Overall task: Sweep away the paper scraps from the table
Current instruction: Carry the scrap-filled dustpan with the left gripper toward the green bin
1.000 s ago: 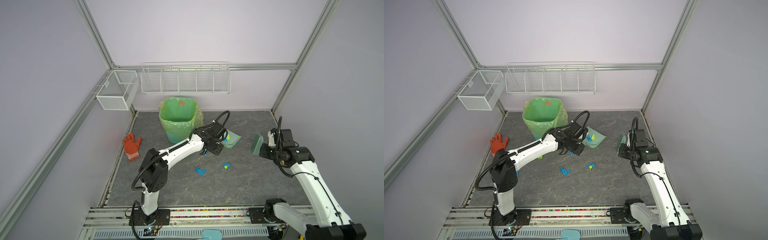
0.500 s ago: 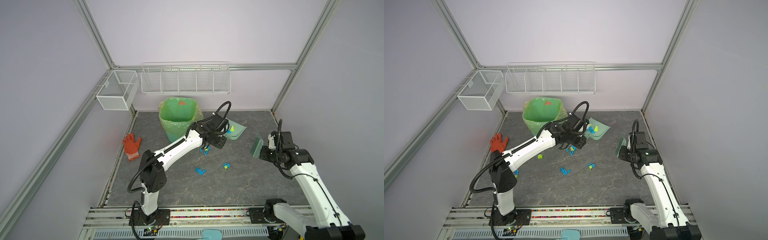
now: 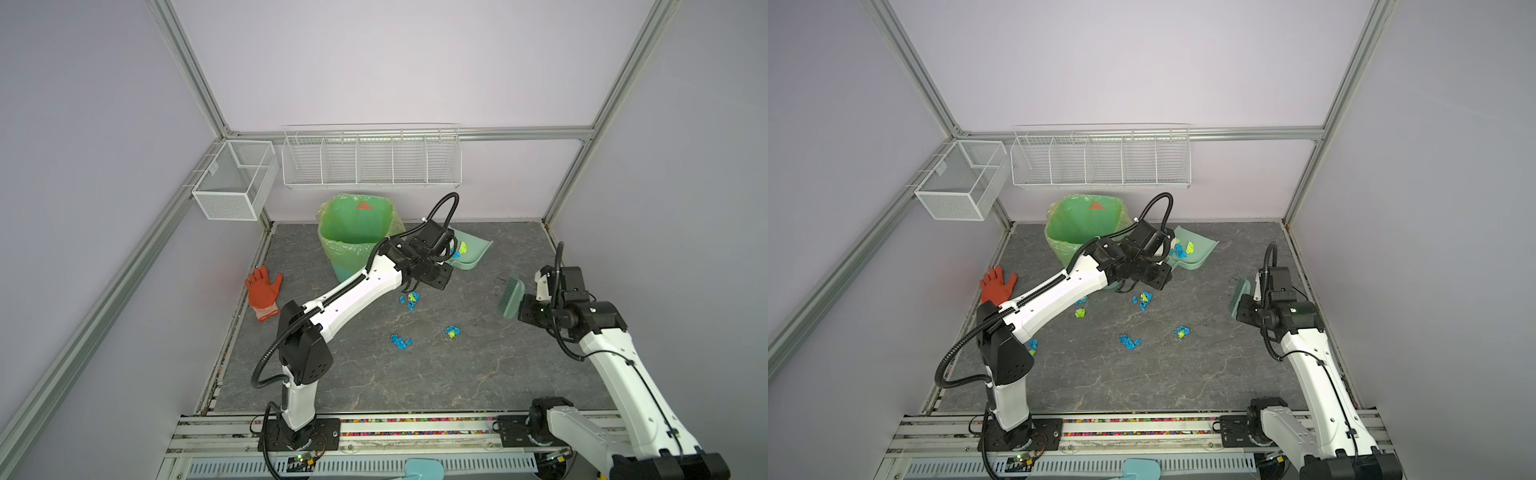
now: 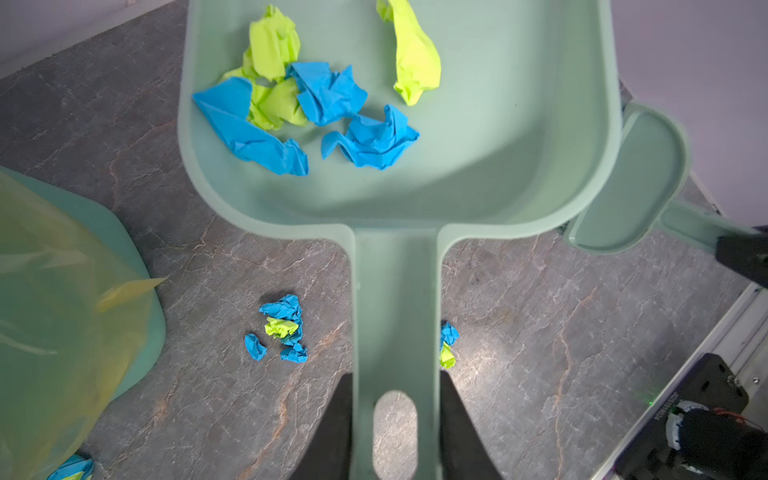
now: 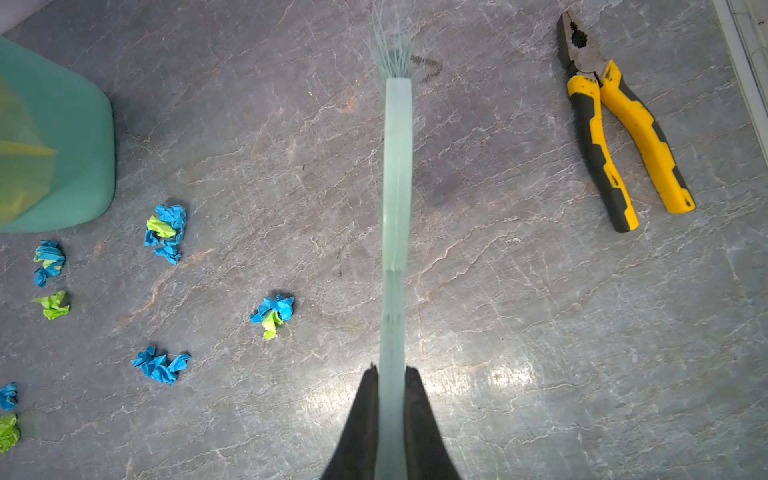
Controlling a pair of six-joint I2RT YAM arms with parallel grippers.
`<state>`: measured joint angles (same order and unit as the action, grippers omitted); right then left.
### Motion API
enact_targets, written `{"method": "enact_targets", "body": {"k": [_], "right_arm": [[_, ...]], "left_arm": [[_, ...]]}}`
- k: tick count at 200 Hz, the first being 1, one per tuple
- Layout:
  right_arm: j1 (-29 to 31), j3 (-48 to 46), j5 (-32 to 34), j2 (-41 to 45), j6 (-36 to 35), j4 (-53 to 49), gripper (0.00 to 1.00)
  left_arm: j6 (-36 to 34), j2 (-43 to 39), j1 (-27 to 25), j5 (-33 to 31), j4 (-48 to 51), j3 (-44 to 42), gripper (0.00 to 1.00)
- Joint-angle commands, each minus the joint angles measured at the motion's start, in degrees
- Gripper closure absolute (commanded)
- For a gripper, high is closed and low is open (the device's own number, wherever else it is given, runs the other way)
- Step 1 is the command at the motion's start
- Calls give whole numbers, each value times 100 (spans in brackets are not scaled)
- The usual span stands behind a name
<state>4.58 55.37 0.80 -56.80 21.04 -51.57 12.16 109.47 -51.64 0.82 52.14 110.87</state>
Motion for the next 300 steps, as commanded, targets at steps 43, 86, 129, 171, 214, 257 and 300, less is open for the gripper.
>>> {"method": "enact_targets", "body": {"k": [43, 86, 129, 171, 214, 257, 300], "right_arm": [[-24, -85, -24, 41, -3, 104, 93], [-26, -177, -91, 92, 25, 167, 93], [-20, -149, -144, 11, 58, 208, 93], [-23, -219, -202, -78, 111, 297, 93], [-20, -239, -260, -77, 163, 349, 93], [-16, -172, -294, -119, 164, 325, 93], [-12, -93, -302, -95, 155, 279, 93]], "left_arm": [[375, 5, 476, 745, 41, 734, 100], [546, -66, 629, 879, -71, 820, 100], [670, -238, 681, 953, -62, 838, 100], [732, -506, 732, 1039, -194, 712, 100], [874, -897, 867, 1071, -508, 334, 100], [1338, -1419, 1213, 1300, -1143, -485, 100], [1824, -2060, 1620, 1465, -1981, -1505, 100]]}}
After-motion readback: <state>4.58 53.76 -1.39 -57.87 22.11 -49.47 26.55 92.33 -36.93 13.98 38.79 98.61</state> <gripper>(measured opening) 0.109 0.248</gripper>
